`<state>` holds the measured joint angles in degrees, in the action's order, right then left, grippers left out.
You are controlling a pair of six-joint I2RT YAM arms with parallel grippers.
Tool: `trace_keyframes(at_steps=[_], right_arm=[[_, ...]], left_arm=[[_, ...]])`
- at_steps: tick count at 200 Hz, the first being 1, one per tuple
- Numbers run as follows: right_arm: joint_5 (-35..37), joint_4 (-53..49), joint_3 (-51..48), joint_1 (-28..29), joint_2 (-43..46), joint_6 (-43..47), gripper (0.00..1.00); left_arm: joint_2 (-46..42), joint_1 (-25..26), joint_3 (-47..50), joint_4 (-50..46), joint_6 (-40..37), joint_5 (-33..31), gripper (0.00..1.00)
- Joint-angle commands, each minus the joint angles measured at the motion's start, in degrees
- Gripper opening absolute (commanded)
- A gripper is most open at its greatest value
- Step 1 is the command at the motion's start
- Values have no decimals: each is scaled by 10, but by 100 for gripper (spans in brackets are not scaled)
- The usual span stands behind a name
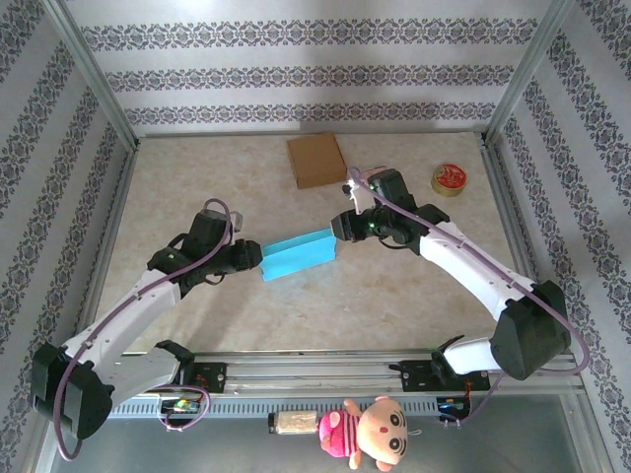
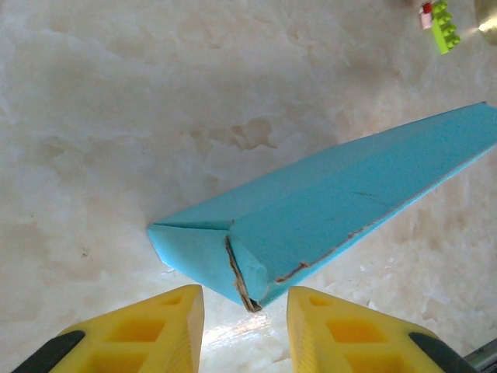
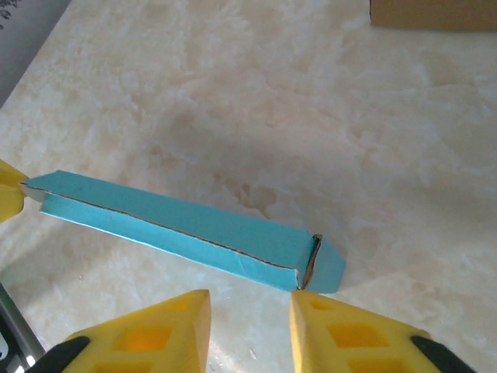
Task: Fold the paper box
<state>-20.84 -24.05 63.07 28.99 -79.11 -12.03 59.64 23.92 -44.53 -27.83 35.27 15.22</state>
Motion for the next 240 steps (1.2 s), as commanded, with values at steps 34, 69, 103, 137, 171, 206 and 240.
trace_keyframes(at_steps=[34, 69, 103, 137, 171, 206, 240], right_arm=[[-19, -31, 71, -23, -38, -42, 43], [-36, -72, 113, -26, -93, -42, 42], [-29, -79, 109, -25, -120, -23, 33], [-29, -81, 101, -24, -136, 1, 27], [-24, -84, 94, -18, -146, 16, 23], [-7, -86, 63, -12, -150, 26, 21], [18, -78, 17, -12, -143, 32, 20]], left_arm=[[-57, 4, -10, 32, 66, -3, 34], [-62, 4, 38, 125, 208, -7, 37], [-33, 4, 63, 167, 242, 12, 37], [-29, 4, 82, 147, 226, -13, 35], [-29, 4, 96, 142, 221, -20, 33], [-29, 4, 119, 146, 226, -19, 27], [-29, 4, 154, 148, 228, -23, 23]])
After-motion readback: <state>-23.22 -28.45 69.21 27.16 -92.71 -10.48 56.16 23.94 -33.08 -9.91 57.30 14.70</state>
